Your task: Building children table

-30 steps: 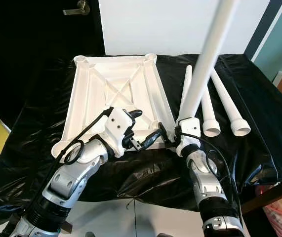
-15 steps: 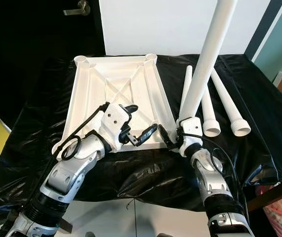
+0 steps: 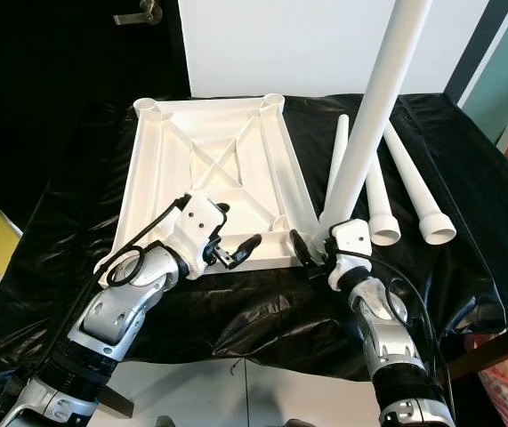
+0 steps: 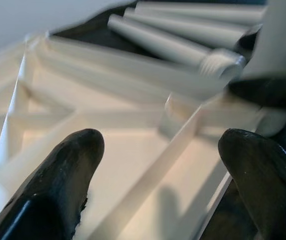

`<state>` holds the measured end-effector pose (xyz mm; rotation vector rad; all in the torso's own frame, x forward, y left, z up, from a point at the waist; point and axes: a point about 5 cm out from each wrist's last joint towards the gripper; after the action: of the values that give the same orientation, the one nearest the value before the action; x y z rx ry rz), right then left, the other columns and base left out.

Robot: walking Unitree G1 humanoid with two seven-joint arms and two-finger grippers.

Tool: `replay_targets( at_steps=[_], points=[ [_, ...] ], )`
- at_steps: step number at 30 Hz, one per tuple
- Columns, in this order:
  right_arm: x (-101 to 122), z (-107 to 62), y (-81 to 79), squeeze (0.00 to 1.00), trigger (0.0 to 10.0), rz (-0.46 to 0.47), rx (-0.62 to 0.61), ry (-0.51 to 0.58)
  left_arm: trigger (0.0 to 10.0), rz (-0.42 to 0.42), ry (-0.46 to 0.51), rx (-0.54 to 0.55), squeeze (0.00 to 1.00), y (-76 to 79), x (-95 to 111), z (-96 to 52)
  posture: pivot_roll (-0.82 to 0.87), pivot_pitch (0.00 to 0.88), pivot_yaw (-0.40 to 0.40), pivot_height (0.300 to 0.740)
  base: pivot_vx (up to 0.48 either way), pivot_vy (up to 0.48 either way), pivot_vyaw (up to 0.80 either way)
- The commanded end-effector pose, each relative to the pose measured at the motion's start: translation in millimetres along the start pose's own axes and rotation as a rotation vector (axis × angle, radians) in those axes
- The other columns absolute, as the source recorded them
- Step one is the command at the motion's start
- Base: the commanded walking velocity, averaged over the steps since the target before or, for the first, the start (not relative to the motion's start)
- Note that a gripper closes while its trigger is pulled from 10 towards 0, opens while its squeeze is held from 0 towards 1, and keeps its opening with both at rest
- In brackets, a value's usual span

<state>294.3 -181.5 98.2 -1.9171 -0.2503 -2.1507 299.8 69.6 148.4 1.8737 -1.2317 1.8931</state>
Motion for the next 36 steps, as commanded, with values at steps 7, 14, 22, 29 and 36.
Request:
replay_targets(
  at_steps=[7,14,22,29,36],
  points=[
    [-6,-16.8,-6.5,0.0,10.0,0.081,-0.04,0.019,10.0,0.053,-0.152,0.111,0.0,-23.6,-22,14.2,-0.04,0.027,-0.027,0.74,0.0,0.0,0.0],
    [-5,-20.7,-6.6,0.0,10.0,0.087,-0.05,0.026,10.0,0.069,-0.174,0.112,0.0,-30.1,-22,25.9,-0.05,0.021,-0.014,0.74,0.0,0.0,0.0],
    [-5,-26.3,-6.2,0.0,10.0,0.09,-0.065,0.03,10.0,0.075,-0.19,0.081,0.0,-30.7,-23,35.8,-0.07,0.008,-0.001,0.74,0.0,0.0,0.0],
    [-5,-30.7,-8.2,0.0,10.0,0.088,-0.065,0.027,10.0,0.07,-0.252,0.015,0.0,-26.1,-29,46.4,-0.08,0.004,0.008,0.74,0.0,0.0,0.0],
    [-6,-32.2,-9.4,0.0,10.0,0.086,-0.071,0.024,10.0,0.049,-0.302,-0.038,0.0,-23.8,-34,50.6,-0.09,0.0,0.025,0.74,0.0,0.0,0.0]
  ],
)
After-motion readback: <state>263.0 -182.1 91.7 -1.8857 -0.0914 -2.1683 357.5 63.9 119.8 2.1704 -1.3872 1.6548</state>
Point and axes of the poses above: a point about 5 cm out from each wrist's last joint towards the gripper, its own z axis pointing out of the wrist towards the gripper, its own x axis along the axis of the wrist's last joint, y = z × x, and after that the axes turned 8 degrees about z, right-handed
